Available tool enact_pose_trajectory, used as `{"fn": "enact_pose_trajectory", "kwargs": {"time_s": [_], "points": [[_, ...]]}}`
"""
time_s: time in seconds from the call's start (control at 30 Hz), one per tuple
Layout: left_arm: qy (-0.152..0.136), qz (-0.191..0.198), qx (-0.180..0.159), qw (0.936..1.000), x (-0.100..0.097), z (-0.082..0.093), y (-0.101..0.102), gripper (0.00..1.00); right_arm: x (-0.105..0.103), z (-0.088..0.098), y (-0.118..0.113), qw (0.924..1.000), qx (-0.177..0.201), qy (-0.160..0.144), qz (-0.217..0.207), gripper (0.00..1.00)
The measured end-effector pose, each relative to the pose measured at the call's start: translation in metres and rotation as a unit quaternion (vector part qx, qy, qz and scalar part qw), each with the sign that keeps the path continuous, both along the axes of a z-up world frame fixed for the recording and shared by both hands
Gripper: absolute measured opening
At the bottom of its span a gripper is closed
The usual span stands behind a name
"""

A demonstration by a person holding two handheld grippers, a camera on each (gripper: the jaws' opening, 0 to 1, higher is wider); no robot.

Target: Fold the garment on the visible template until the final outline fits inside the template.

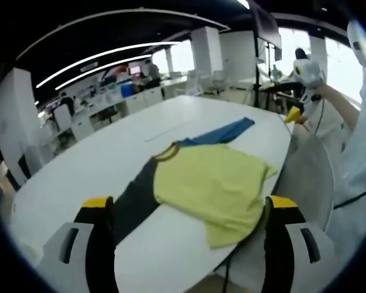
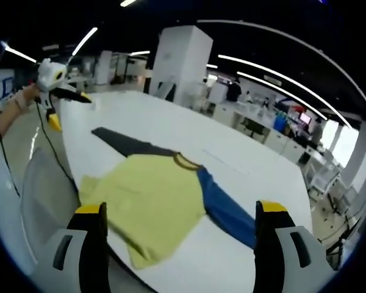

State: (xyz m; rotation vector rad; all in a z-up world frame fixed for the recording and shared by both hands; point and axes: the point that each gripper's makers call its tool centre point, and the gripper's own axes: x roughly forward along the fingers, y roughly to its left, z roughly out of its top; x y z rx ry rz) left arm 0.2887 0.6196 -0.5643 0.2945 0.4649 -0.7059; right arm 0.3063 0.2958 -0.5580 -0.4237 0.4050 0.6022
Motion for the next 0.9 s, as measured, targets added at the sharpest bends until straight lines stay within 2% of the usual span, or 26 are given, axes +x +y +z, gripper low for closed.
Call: {"fn": "enact_pose_trajectory", "kwargs": {"time_s": [0.1, 0.2, 0.57, 0.73, 0.83, 0.9], "points": [[0.005, 0.004, 0.001, 1.0000, -0.001, -0.003, 0.002, 1.00, -0.001, 0.000, 0.002, 0.9999, 0.014, 0.003, 0.000, 1.00], [0.014, 0.008, 0.007, 0.9999, -0.003, -0.008, 0.004, 1.00, -0.002, -0.003, -0.001, 0.9999, 0.012, 0.004, 0.000, 1.00], [0.034, -0.005, 0.010, 0.9994, -0.005, -0.016, -0.010, 0.99, -0.010, -0.017, -0.003, 0.9995, 0.022, 0.022, -0.006, 1.00], [0.051, -0.006, 0.010, 0.9987, -0.004, -0.023, -0.013, 0.94, -0.010, -0.027, -0.002, 0.9991, 0.023, 0.035, -0.002, 0.96], [0.051, -0.009, 0.006, 0.9986, 0.000, -0.025, -0.016, 0.91, -0.009, -0.032, -0.002, 0.9990, 0.020, 0.040, -0.001, 0.94], [0.056, -0.013, 0.003, 0.9983, 0.001, -0.028, -0.019, 0.87, -0.010, -0.034, 0.001, 0.9987, 0.024, 0.044, 0.005, 0.89]]}}
